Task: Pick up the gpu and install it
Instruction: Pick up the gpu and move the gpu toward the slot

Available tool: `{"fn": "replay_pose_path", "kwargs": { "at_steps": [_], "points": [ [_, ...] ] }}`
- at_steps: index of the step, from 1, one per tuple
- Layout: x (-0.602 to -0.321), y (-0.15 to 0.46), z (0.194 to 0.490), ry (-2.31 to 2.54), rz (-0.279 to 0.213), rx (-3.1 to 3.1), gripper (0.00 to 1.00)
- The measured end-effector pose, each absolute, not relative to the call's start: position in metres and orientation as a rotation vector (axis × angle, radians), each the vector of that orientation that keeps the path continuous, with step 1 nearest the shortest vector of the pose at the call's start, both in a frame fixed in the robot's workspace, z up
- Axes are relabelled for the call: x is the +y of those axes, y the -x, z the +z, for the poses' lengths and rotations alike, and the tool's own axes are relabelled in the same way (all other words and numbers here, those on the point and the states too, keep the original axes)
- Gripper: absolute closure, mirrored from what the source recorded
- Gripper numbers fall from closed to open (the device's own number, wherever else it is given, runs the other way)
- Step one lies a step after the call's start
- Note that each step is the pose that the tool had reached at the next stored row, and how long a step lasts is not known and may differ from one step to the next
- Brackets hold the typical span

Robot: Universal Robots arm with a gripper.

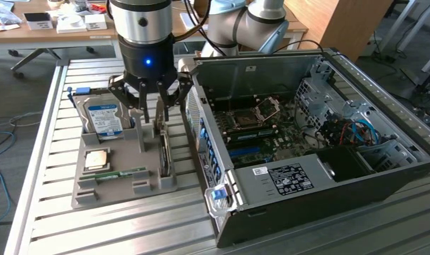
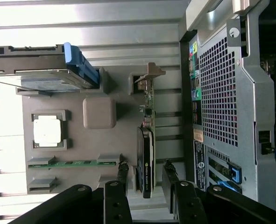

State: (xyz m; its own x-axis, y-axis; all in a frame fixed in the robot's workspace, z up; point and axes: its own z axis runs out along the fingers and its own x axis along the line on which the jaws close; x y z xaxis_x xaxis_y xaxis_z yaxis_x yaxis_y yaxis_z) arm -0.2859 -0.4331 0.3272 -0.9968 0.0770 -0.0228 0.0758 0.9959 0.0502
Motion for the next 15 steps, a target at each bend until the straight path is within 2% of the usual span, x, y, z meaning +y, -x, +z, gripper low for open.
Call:
{"fn": "replay_pose_path", "kwargs": {
  "at_steps": [15],
  "points": [
    [-0.4331,0.2844,0.3255,-0.119,0.077,3.114,0.57]
  ]
}}
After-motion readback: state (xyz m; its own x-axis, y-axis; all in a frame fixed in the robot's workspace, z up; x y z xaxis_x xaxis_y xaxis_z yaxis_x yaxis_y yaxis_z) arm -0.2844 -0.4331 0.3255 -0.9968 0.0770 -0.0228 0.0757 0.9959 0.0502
